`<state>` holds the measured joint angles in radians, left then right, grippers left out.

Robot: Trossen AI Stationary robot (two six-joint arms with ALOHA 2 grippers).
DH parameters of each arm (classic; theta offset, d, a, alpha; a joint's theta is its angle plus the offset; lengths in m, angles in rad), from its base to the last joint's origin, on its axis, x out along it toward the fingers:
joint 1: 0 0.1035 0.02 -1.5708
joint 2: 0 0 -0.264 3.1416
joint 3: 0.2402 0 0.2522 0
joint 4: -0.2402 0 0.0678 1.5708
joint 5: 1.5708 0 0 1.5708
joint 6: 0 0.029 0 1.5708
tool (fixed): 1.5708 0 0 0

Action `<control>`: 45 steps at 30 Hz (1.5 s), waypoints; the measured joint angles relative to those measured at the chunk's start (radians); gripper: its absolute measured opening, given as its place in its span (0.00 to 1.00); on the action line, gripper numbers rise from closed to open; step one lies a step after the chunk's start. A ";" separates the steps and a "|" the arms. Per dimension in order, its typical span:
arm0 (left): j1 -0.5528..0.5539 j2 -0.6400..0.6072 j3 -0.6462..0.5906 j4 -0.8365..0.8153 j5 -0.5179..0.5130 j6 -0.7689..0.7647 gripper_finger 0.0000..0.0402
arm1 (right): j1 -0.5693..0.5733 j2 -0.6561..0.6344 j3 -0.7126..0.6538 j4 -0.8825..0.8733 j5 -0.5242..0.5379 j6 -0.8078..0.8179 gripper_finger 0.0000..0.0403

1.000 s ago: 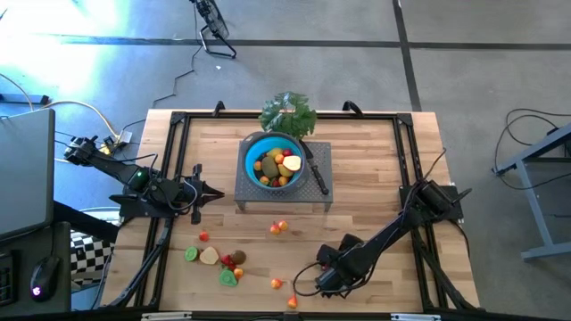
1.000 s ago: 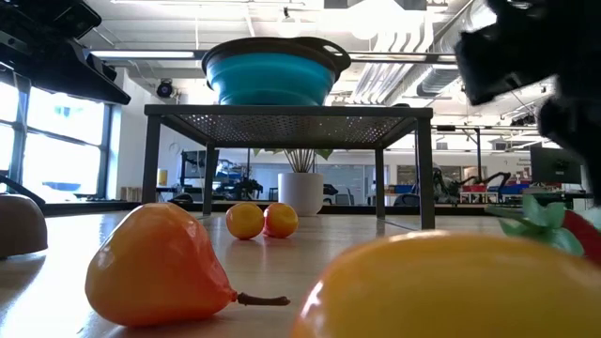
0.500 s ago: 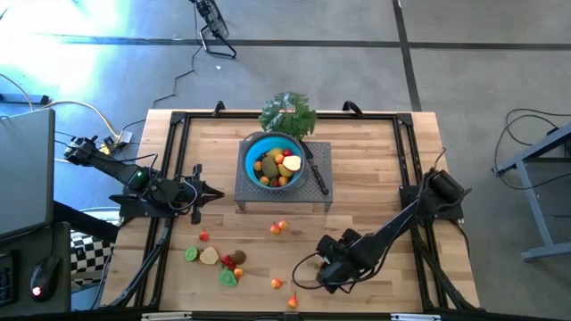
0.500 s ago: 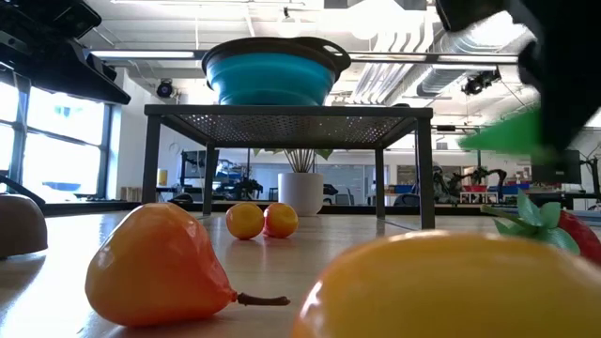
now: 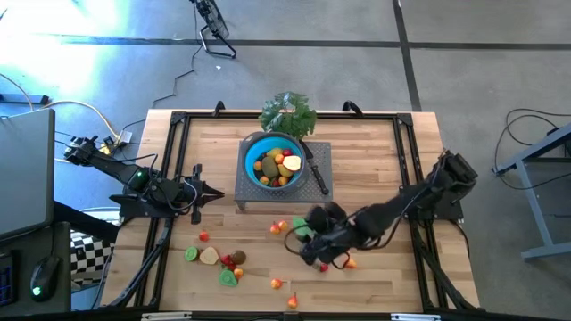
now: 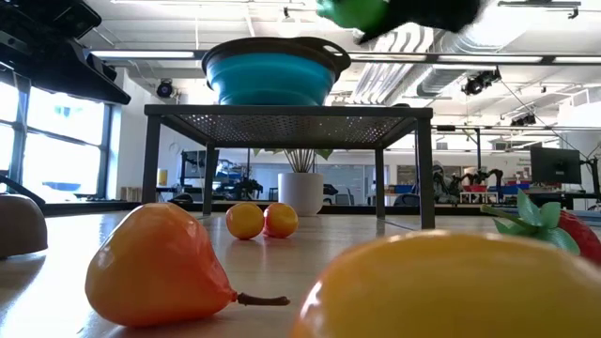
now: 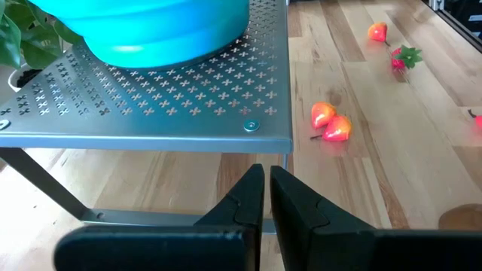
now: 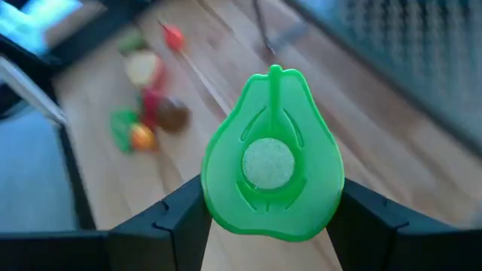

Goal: Pick & Place Fruit
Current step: Put the avocado into the blue strainer bowl on the shelf

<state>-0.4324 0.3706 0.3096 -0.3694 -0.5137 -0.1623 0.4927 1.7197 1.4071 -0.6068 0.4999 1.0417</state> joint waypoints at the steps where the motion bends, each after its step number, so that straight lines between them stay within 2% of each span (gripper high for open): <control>1: 0.000 0.000 0.000 0.000 0.000 0.000 0.05 | -0.011 -0.004 0.000 0.045 -0.001 -0.047 0.53; 10: 0.000 0.000 0.000 0.000 0.000 0.000 0.05 | -0.130 -0.009 0.000 0.404 -0.004 -0.371 0.53; 19: 0.000 0.000 0.000 0.000 0.000 0.000 0.05 | -0.274 -0.009 0.000 0.584 -0.008 -0.556 0.53; 22: 0.000 0.000 0.000 0.000 0.000 0.000 0.05 | -0.323 -0.009 0.000 0.626 -0.051 -0.576 0.53; 29: 0.000 0.000 0.000 0.000 0.000 0.000 0.05 | -0.397 -0.009 0.000 0.637 -0.136 -0.576 0.53; 45: 0.000 0.000 0.000 -0.001 0.000 0.000 0.05 | -0.421 0.000 0.034 0.591 -0.133 -0.595 0.53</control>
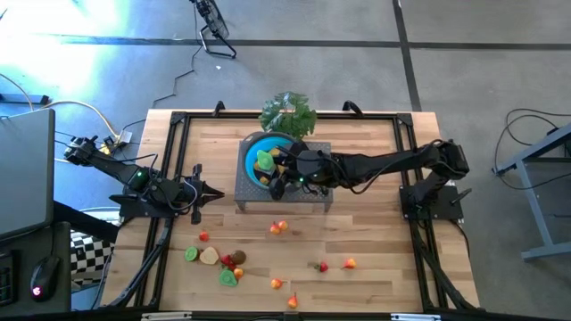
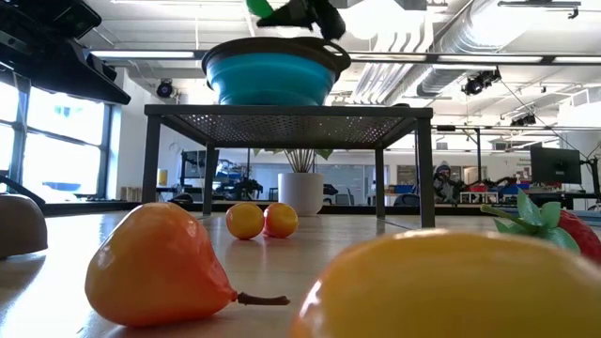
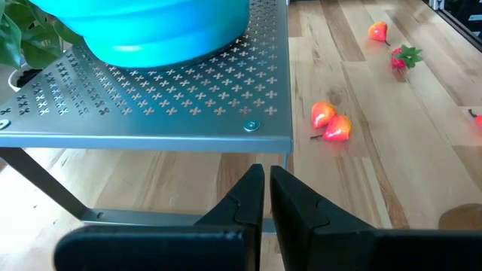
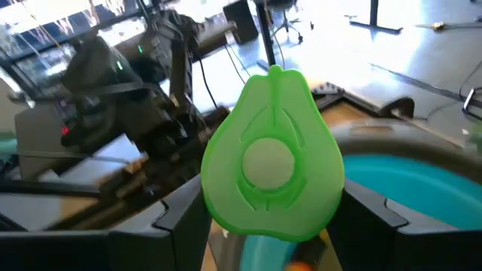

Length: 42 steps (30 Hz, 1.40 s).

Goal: Pick & Place Fruit
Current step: Put the avocado into the blue strainer bowl on the shelf

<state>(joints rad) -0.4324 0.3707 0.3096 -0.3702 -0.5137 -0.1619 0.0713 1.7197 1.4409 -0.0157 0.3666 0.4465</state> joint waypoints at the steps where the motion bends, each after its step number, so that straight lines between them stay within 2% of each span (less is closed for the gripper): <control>1: 0.000 0.000 0.000 0.001 0.000 0.000 0.05 | 0.001 0.005 0.017 -0.005 0.001 -0.002 0.53; 8: 0.000 0.000 0.000 -0.007 0.000 0.000 0.05 | -0.002 0.091 0.170 -0.238 0.014 0.011 0.53; 13: 0.000 0.000 0.000 -0.017 0.000 0.000 0.05 | -0.021 0.104 0.242 -0.407 0.042 0.058 0.53; 21: 0.000 0.000 0.000 -0.023 0.000 0.000 0.05 | -0.035 0.104 0.247 -0.434 -0.079 0.048 0.54; 30: 0.000 0.000 0.000 -0.023 0.000 0.000 0.05 | -0.041 0.104 0.247 -0.476 -0.077 -0.006 0.59; 36: 0.000 0.000 0.000 -0.023 0.000 0.000 0.05 | -0.041 0.105 0.247 -0.533 0.007 -0.002 0.64; 42: 0.000 0.000 0.000 -0.023 0.000 0.000 0.05 | -0.039 0.101 0.247 -0.525 -0.010 -0.006 0.66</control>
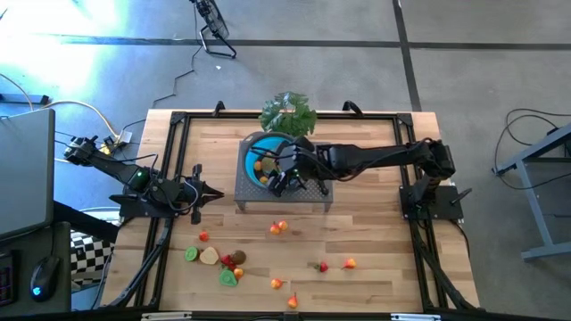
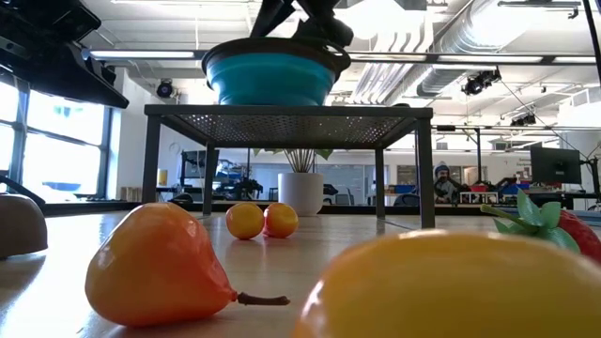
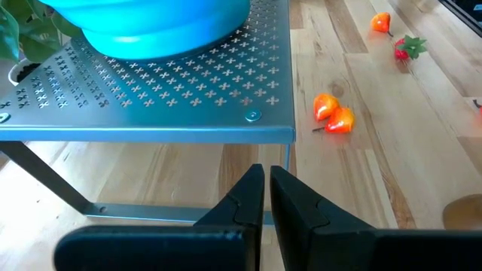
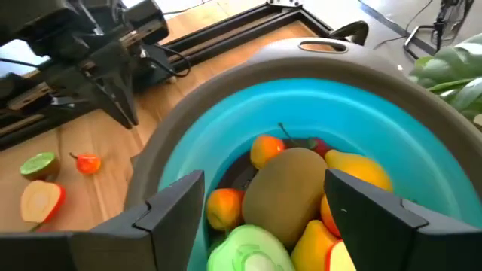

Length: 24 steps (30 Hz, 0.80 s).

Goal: Pick & Place Fruit
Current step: Put the avocado into the blue strainer bowl on the shelf, then put the pear into the blue strainer bowl on the shelf

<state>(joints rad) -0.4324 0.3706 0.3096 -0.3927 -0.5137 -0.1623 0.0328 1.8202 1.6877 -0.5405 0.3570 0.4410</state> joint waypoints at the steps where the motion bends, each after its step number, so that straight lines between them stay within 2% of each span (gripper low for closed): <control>1: 0.000 0.000 0.000 0.000 0.000 0.000 0.05 | 0.002 -0.002 0.000 0.002 0.000 0.000 0.66; 8: 0.000 0.000 0.000 -0.001 0.000 0.000 0.05 | 0.044 -0.051 0.000 0.003 -0.026 -0.026 0.56; 16: 0.000 0.000 0.000 -0.003 0.000 0.000 0.05 | 0.129 -0.147 0.000 -0.026 -0.054 -0.011 0.38; 24: 0.000 0.000 0.000 -0.007 0.000 0.000 0.05 | 0.242 -0.247 0.000 -0.158 -0.074 0.197 0.23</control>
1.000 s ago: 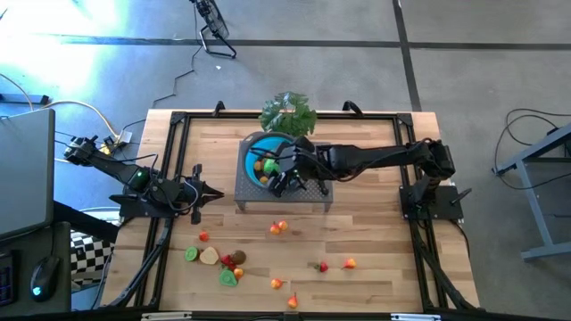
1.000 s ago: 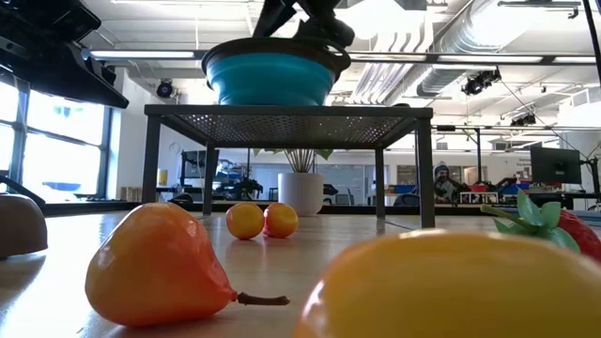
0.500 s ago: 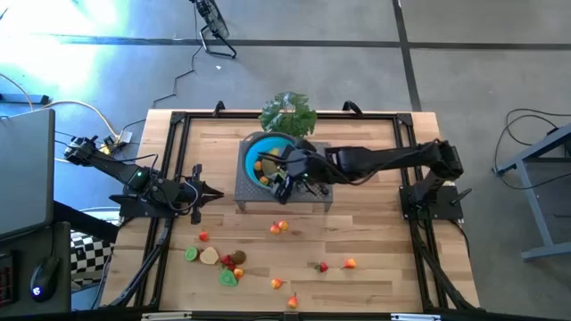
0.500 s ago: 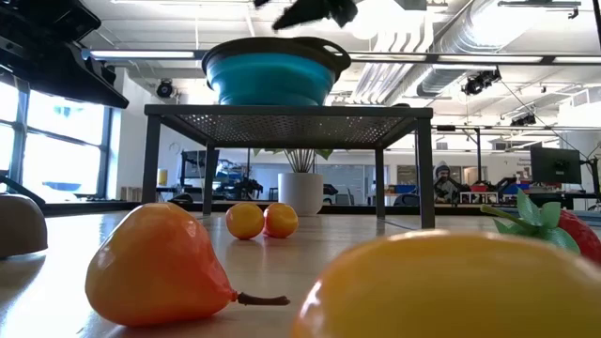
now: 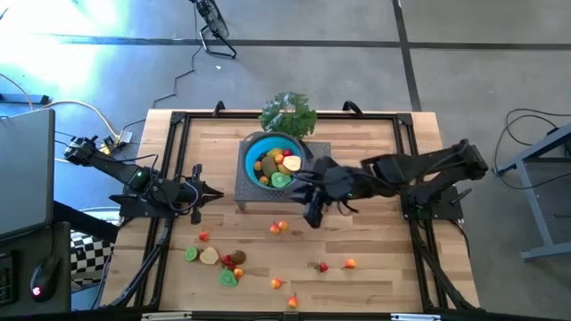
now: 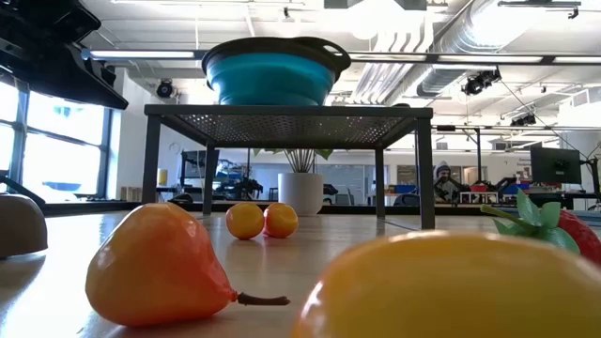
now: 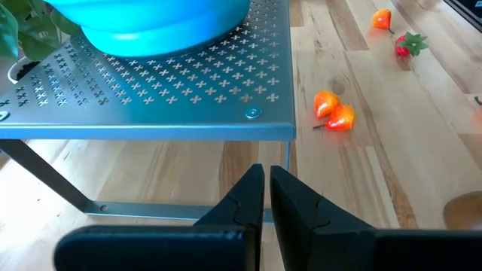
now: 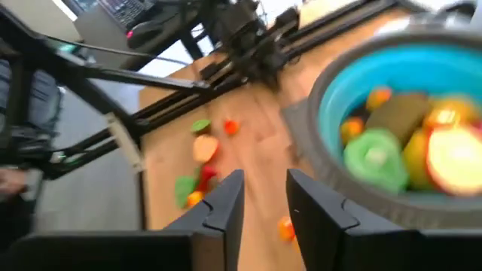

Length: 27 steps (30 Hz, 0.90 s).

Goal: Pick & Place Fruit
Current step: Put the pear into the blue strainer bowl on the shelf

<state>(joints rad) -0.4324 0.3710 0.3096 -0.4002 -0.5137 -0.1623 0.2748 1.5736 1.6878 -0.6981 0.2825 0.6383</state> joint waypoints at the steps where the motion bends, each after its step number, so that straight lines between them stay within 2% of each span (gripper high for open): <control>1: 0.000 0.000 0.000 0.000 0.000 0.000 0.05 | 0.015 -0.008 0.000 -0.021 0.000 0.037 0.22; 9: 0.000 0.000 0.000 0.000 0.000 0.000 0.05 | 0.145 -0.023 0.000 -0.240 0.002 0.376 0.15; 18: 0.000 0.000 0.000 0.001 0.000 0.000 0.05 | 0.259 -0.012 -0.001 -0.476 0.033 0.774 0.12; 27: 0.000 0.000 0.000 0.001 0.000 0.000 0.05 | 0.334 -0.012 -0.001 -0.630 -0.003 0.778 0.12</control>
<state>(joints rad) -0.4324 0.3710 0.3096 -0.3996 -0.5137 -0.1623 0.6087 1.5614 1.6871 -1.3284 0.2792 1.4166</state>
